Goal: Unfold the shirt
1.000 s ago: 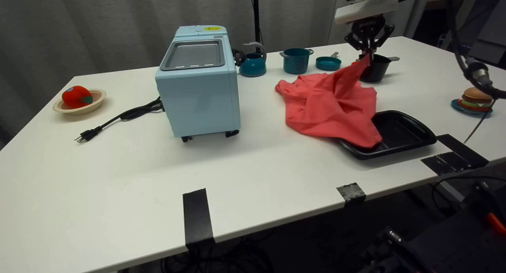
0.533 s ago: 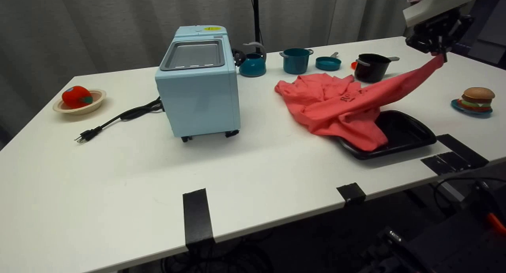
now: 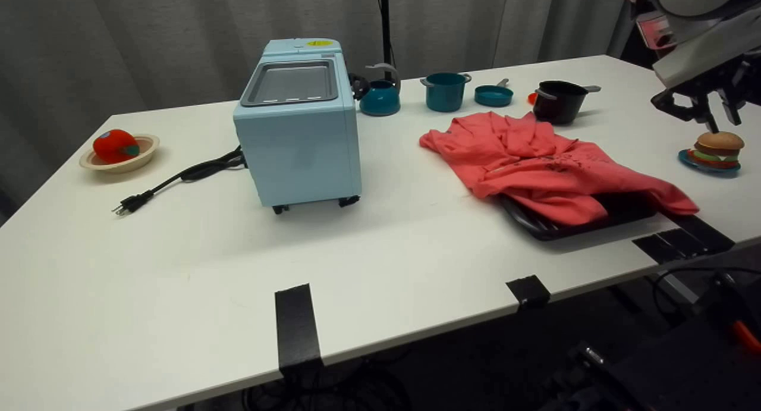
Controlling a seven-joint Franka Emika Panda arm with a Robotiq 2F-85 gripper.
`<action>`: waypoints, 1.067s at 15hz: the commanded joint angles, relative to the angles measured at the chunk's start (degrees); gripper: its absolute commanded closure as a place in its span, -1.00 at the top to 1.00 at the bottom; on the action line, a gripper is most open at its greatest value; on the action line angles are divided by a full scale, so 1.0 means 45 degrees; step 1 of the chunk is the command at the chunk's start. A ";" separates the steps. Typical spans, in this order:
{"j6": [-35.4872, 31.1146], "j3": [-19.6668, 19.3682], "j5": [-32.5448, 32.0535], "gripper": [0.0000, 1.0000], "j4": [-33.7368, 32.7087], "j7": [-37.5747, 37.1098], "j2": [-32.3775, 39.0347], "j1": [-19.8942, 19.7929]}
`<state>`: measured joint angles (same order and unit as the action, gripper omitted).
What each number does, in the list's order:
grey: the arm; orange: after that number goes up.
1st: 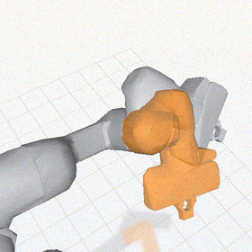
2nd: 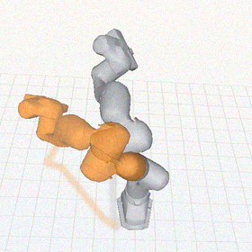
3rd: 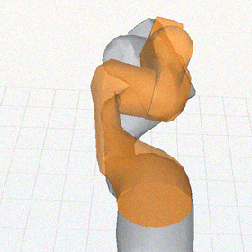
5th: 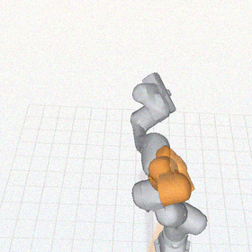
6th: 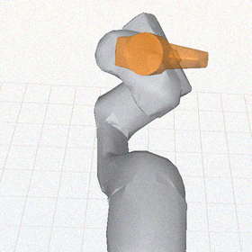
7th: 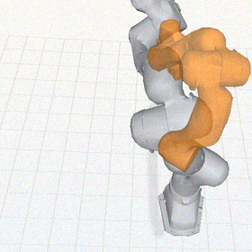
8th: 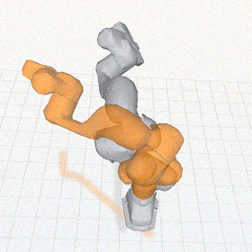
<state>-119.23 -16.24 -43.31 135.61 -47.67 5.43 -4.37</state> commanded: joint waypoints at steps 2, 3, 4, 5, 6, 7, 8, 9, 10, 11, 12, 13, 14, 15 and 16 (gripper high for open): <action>-0.0136 0.0673 -0.0302 0.30 0.0509 -0.0615 -0.0749 -0.0219; -0.0223 0.0792 -0.0086 0.47 0.0536 -0.0540 -0.0889 -0.0220; -0.0358 0.0913 0.0202 0.60 0.0558 -0.0354 -0.0999 -0.0239; -0.0537 0.1046 0.0609 0.78 0.0550 -0.0187 -0.1146 -0.0239; -0.0763 0.1156 0.0980 0.91 0.0519 -0.0124 -0.1226 -0.0241; -0.1079 0.1277 0.1527 0.98 0.0405 -0.0151 -0.1261 -0.0224; -0.1366 0.1393 0.2212 1.00 0.0240 -0.0117 -0.1218 -0.0198; -0.1712 0.1520 0.2974 1.00 0.0036 -0.0138 -0.1135 -0.0157; -0.2093 0.1633 0.3652 1.00 -0.0151 -0.0187 -0.0970 -0.0122; -0.2400 0.1769 0.4439 1.00 -0.0447 -0.0230 -0.0710 -0.0066; -0.2709 0.1921 0.5167 1.00 -0.0768 -0.0336 -0.0395 0.0002; -0.3048 0.2060 0.5764 1.00 -0.1021 -0.0396 -0.0138 0.0056; -0.3388 0.2198 0.6234 1.00 -0.1317 -0.0484 0.0210 0.0125; -0.3741 0.2335 0.6572 1.00 -0.1683 -0.0638 0.0647 0.0227; -0.4045 0.2438 0.6781 1.00 -0.2070 -0.0788 0.1141 0.0330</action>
<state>-134.11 -6.44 -16.96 131.51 -49.62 4.46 -3.87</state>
